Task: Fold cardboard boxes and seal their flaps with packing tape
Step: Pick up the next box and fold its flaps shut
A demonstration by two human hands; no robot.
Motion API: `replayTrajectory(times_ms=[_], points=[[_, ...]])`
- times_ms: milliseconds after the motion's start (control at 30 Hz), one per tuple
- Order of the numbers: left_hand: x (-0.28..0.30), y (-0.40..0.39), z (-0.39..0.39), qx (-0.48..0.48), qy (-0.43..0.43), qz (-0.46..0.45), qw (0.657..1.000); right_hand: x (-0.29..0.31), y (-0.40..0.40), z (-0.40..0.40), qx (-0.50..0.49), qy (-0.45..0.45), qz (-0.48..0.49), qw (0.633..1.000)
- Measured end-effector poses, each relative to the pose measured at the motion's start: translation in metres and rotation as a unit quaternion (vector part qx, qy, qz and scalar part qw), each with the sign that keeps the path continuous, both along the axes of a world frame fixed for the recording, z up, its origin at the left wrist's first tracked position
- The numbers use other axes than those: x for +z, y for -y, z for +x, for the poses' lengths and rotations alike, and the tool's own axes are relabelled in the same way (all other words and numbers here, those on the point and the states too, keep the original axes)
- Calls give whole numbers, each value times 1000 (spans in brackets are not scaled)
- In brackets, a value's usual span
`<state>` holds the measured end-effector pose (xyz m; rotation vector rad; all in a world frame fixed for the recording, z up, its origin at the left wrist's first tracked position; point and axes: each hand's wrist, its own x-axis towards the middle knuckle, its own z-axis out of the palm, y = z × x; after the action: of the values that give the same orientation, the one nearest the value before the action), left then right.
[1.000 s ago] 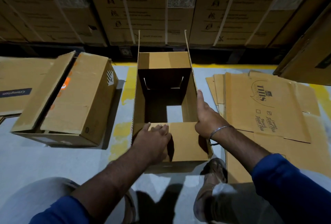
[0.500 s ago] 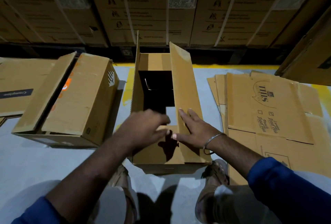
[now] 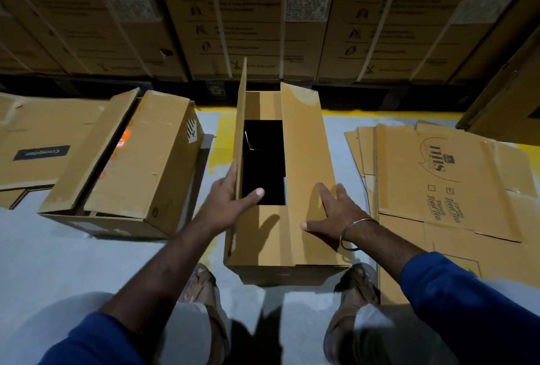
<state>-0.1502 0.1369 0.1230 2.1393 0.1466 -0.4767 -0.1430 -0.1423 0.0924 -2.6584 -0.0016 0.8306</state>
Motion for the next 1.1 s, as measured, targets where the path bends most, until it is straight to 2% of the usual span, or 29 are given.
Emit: replayTrajectory(times_ms=[100, 200, 267, 400, 533, 733, 1100], points=[[-7, 17, -3, -46, -72, -12, 996, -2, 2, -2, -24, -19, 1, 1000], [-10, 23, -7, -62, -91, 20, 994, -1, 4, -2, -37, -45, 11, 998], [-16, 21, -8, -75, -88, 62, 991, 0, 4, 0, -38, -51, 19, 998], [-34, 21, -12, -145, -55, 211, 965, -4, 3, 1, -38, -50, 34, 997], [-44, 28, -17, -147, -25, 260, 954, -8, 1, 1, -39, -48, 46, 997], [-61, 25, -16, -109, 1, 250, 962, -18, -6, -3, -47, -31, 25, 998], [-60, 25, -15, -92, -21, 230, 969, -27, -14, -2, -80, -12, 12, 997]])
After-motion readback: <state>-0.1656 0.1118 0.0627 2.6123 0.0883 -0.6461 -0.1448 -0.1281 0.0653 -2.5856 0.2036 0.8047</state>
